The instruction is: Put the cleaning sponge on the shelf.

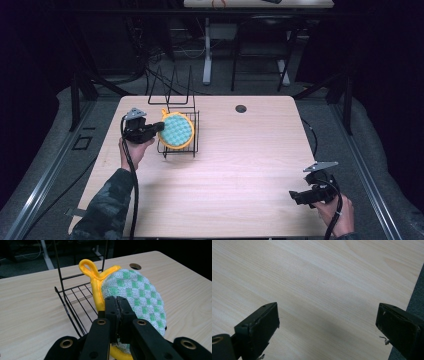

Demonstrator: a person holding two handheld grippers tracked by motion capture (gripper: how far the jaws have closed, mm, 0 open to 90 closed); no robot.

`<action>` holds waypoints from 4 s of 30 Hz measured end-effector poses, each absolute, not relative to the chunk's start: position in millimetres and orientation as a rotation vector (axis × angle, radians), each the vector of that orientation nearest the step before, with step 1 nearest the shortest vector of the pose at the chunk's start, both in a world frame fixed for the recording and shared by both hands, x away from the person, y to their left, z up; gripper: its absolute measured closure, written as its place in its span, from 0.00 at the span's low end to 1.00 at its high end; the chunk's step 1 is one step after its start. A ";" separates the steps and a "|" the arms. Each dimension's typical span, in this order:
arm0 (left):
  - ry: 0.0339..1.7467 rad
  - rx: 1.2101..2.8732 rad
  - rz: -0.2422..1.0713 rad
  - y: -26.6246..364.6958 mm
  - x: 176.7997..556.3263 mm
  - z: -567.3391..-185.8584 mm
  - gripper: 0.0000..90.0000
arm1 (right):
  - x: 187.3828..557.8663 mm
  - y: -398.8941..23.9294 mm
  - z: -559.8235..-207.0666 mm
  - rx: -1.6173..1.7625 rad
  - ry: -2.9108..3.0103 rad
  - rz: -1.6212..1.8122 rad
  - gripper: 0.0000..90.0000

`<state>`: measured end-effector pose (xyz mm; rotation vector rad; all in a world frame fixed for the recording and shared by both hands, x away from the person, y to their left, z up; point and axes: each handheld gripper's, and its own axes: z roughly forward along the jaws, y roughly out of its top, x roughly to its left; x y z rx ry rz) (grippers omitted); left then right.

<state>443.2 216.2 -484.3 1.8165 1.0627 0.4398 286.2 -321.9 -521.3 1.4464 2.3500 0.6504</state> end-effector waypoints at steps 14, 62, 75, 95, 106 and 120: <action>1.071 1.834 0.434 214.0 455.9 -492.3 0.98 | 286.2 -322.2 -520.8 1.450 2.350 0.650 0.05; 1.255 1.893 0.356 211.3 514.4 -531.9 0.98 | 288.5 -321.6 -523.2 1.444 2.365 0.657 0.05; 1.265 1.858 0.345 213.2 520.6 -534.5 0.96 | 287.9 -321.6 -521.6 1.442 2.365 0.653 0.05; 1.225 1.812 0.312 218.5 514.8 -519.1 0.31 | 286.7 -323.0 -521.5 1.446 2.362 0.650 0.05; 1.241 1.770 0.275 233.3 501.8 -511.3 0.17 | 285.3 -323.5 -521.0 1.446 2.360 0.655 0.05; 1.249 1.802 0.349 247.9 468.9 -501.4 0.06 | 284.2 -321.8 -521.0 1.436 2.355 0.661 0.05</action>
